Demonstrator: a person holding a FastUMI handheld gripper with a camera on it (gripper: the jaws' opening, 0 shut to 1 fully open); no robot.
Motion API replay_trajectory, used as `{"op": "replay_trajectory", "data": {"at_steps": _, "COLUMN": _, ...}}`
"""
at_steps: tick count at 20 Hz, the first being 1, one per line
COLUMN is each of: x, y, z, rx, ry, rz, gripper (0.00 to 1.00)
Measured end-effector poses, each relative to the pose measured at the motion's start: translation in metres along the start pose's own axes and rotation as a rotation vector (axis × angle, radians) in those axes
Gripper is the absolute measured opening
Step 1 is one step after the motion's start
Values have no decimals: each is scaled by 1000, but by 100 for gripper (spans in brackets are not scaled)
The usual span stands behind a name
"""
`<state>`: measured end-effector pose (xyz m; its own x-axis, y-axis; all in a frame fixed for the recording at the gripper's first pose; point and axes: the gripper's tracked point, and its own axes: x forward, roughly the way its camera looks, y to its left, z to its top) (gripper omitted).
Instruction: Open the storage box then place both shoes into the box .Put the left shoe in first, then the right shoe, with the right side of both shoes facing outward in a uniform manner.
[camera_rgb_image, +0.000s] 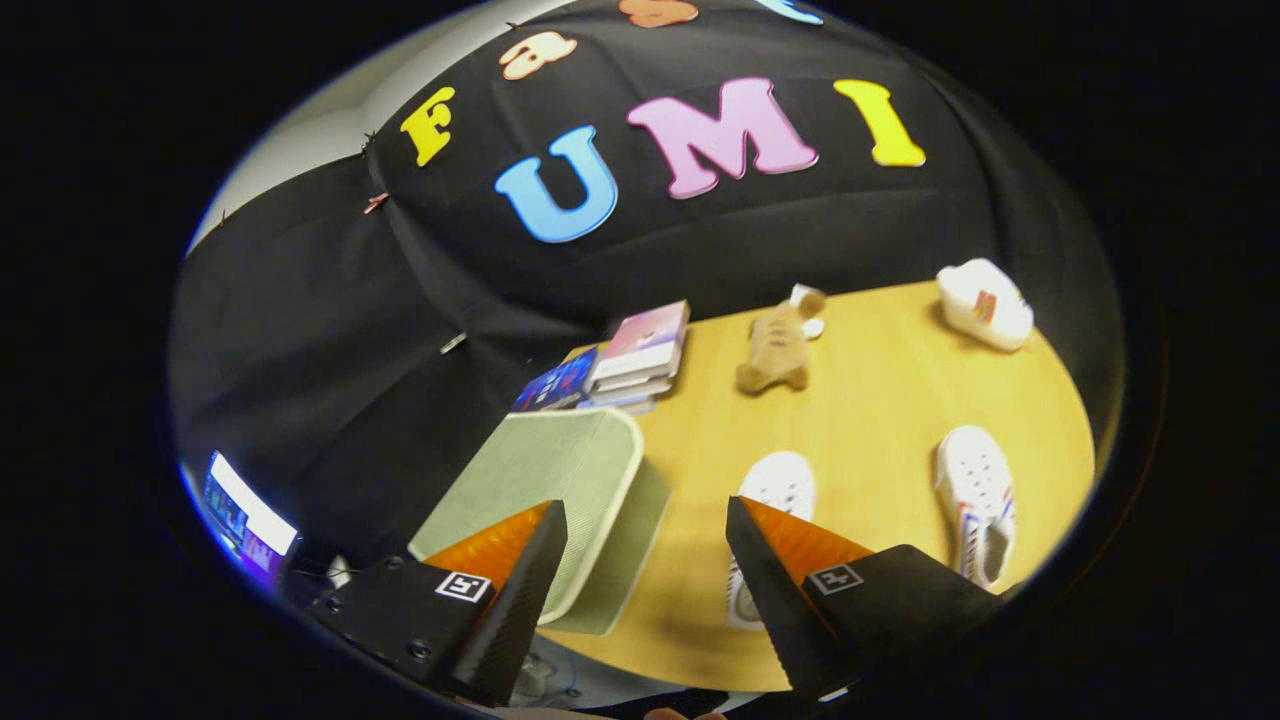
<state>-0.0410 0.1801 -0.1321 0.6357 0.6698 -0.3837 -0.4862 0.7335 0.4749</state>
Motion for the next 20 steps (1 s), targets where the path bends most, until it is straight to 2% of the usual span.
{"op": "replay_trajectory", "data": {"at_steps": 6, "x": 16, "y": 37, "z": -66, "rx": 38, "ry": 223, "rz": 221, "gripper": 98}}
{"op": "replay_trajectory", "data": {"at_steps": 9, "x": 21, "y": 50, "z": -86, "rx": 106, "ry": 318, "rz": 348, "gripper": 98}}
{"op": "replay_trajectory", "data": {"at_steps": 12, "x": 36, "y": 54, "z": -104, "rx": 137, "ry": 404, "rz": 423, "gripper": 98}}
{"op": "replay_trajectory", "data": {"at_steps": 18, "x": 48, "y": 79, "z": -102, "rx": 333, "ry": 477, "rz": 575, "gripper": 98}}
{"op": "replay_trajectory", "data": {"at_steps": 20, "x": 51, "y": 86, "z": -100, "rx": 389, "ry": 494, "rz": 602, "gripper": 98}}
